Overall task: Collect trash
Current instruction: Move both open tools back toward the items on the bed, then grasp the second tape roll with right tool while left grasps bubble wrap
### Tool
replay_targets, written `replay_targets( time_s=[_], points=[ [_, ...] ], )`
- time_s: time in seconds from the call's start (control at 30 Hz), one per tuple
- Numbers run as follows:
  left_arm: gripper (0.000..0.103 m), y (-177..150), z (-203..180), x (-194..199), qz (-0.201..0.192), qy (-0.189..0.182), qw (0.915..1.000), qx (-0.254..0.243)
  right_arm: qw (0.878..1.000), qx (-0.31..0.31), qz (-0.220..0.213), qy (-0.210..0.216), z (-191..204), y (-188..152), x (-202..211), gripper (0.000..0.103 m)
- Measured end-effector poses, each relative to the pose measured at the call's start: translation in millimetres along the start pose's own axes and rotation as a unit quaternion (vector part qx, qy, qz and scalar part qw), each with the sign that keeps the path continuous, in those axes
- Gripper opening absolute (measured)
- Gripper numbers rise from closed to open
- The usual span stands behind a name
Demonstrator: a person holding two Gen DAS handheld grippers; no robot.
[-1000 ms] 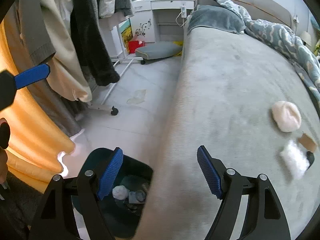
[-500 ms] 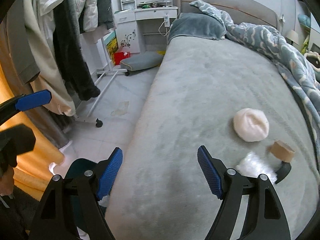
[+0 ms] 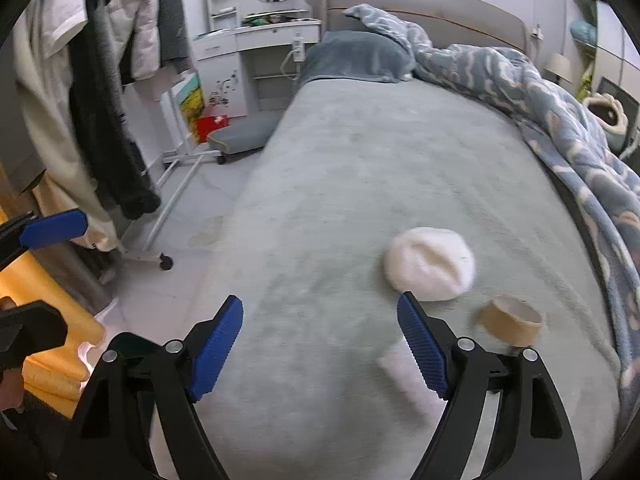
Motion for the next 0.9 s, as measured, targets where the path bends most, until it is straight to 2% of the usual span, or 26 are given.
replay_targets(
  time_s=[0.47,0.9],
  points=[
    [0.096,3,-18,-45,0.033,-0.015,0.9993,-0.01,0.997,-0.043,0.004,-0.058,-72,-11,-2,0.083],
    [0.096,0,-37,-85,0.061,-0.032,0.9974,-0.022,0.994,-0.071,0.021,-0.076,-116,-24,-10,0.084]
  ],
)
Point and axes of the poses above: each gripper's, at about its wrist camera, not at the fingertips, and x roughly against the way its jaws point, z to its left, y to its top, the point moved 2 cm from there along -x, roughly the way its jaws point, and after that the axes turned 6 degrees about x, right-handed, at the moved point
